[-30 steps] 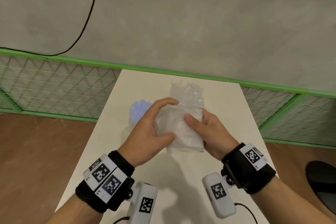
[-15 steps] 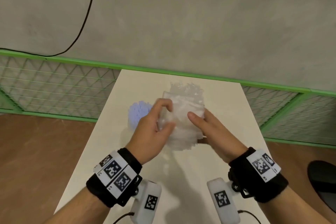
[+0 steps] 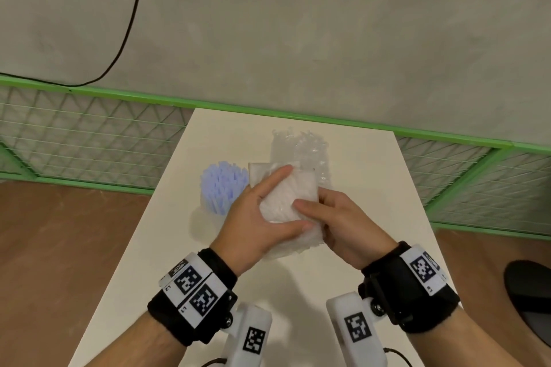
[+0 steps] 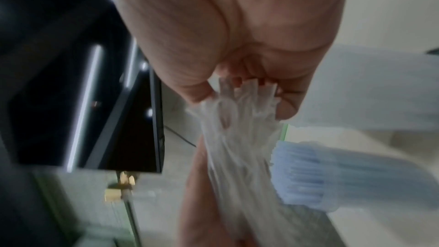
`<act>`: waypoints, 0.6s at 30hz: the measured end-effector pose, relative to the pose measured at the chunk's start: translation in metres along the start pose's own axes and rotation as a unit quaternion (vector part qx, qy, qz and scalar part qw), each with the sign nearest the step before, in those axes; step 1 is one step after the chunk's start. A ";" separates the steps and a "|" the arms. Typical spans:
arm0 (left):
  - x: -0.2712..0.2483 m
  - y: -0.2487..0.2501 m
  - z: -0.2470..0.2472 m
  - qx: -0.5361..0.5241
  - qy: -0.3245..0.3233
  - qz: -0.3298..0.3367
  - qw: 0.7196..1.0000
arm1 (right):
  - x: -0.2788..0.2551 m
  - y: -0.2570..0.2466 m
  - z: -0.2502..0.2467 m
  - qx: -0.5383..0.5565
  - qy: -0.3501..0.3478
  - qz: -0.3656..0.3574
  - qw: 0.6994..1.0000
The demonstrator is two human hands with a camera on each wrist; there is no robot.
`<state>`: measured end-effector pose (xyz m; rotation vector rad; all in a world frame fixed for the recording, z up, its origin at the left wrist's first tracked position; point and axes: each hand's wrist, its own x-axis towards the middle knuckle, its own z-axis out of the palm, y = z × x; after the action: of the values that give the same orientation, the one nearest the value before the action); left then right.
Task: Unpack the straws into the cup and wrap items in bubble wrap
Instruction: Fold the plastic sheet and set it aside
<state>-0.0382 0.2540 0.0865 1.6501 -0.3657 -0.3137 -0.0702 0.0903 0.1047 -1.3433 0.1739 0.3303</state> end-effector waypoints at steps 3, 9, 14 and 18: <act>0.000 0.002 0.000 -0.079 -0.023 -0.012 0.997 | 0.001 0.001 -0.008 0.072 -0.019 0.010 0.997; -0.012 -0.005 -0.009 -0.059 -0.067 -0.033 0.995 | 0.001 0.008 -0.018 0.038 -0.043 0.026 0.998; -0.018 0.000 -0.009 0.106 0.000 -0.012 0.994 | -0.002 0.013 0.000 -0.129 -0.071 -0.040 0.988; -0.018 -0.006 -0.018 0.118 -0.002 -0.011 0.993 | 0.007 0.028 0.019 -0.168 0.021 -0.074 0.983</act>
<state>-0.0467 0.2786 0.0828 1.8870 -0.3996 -0.2990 -0.0742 0.1145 0.0809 -1.6883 0.0536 0.2112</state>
